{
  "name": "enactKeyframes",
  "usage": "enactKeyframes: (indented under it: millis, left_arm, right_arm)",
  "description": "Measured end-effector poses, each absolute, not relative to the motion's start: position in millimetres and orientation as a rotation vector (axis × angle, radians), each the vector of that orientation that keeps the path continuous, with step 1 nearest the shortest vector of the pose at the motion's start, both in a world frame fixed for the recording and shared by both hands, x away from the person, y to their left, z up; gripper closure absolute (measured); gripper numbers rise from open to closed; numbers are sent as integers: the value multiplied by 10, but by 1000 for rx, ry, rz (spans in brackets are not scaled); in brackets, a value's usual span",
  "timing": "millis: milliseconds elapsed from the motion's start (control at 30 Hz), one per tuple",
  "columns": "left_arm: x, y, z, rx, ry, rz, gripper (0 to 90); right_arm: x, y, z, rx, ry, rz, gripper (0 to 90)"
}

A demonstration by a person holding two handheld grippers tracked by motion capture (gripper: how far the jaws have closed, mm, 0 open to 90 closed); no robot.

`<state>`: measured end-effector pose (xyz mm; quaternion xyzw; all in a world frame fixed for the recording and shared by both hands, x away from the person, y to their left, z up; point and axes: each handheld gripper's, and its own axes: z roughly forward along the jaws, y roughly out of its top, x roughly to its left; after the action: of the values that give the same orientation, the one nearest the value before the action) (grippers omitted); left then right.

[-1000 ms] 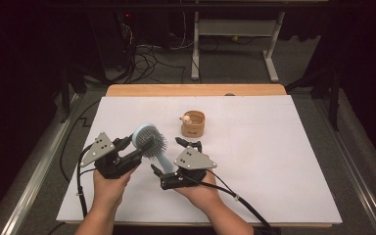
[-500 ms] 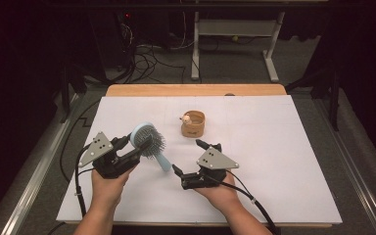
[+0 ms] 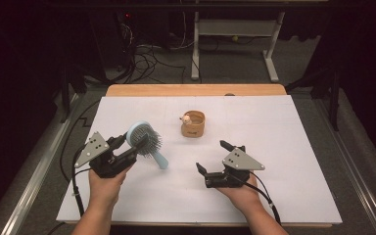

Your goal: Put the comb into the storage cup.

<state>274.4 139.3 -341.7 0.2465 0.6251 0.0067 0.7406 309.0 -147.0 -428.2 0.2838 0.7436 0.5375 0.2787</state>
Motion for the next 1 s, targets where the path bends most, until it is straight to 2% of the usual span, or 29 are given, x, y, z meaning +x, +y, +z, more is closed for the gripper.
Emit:
enactKeyframes:
  millis: [1000]
  left_arm:
    - [2784,1513,-3415,494,1378,43,574]
  right_arm:
    - [2999,-2478,-4430,947,1878,1357,3]
